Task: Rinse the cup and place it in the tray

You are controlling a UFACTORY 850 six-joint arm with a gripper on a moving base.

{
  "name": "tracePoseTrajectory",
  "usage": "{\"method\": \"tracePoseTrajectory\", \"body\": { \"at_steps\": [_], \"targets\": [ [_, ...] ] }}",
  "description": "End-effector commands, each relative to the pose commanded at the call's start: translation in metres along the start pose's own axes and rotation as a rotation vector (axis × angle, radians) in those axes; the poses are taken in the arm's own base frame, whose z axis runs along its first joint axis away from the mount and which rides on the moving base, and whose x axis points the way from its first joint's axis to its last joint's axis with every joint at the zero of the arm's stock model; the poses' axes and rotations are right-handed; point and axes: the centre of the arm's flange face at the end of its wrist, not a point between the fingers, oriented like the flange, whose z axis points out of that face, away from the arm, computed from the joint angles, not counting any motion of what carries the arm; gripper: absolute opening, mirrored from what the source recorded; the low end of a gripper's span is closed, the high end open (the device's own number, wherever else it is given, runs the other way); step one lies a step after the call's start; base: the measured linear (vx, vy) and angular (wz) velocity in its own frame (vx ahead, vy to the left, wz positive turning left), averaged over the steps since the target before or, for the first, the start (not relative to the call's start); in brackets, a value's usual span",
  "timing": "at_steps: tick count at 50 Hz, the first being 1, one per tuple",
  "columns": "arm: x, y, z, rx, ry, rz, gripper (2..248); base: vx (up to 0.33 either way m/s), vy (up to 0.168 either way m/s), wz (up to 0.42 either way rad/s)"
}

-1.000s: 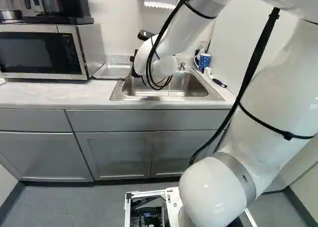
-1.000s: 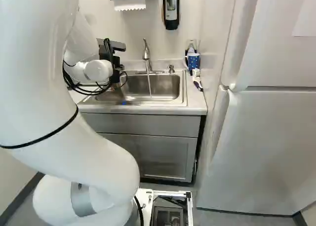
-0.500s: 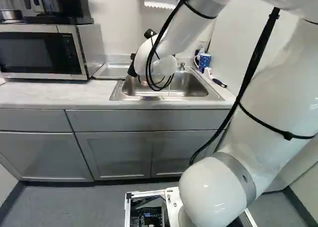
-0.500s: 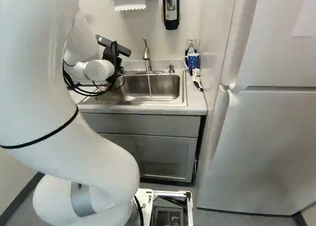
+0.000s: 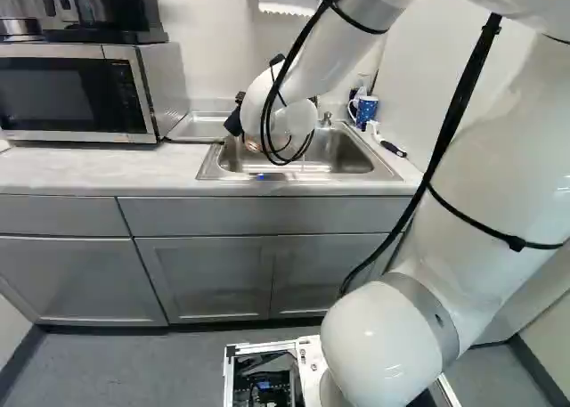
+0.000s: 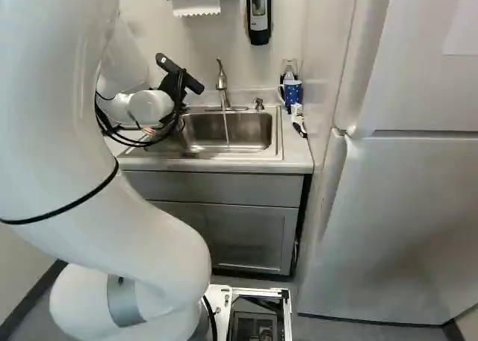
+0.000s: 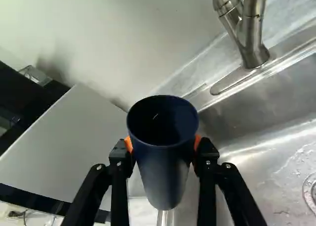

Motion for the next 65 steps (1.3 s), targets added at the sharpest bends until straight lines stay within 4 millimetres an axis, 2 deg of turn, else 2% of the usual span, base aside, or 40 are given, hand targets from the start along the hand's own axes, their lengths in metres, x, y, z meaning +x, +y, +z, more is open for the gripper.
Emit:
{"method": "tracePoseTrajectory", "body": {
  "at_steps": [65],
  "targets": [
    [0.0000, 0.0000, 0.0000, 0.000, 0.000, 0.683, 125, 0.000, 0.000, 0.000]
  ]
}}
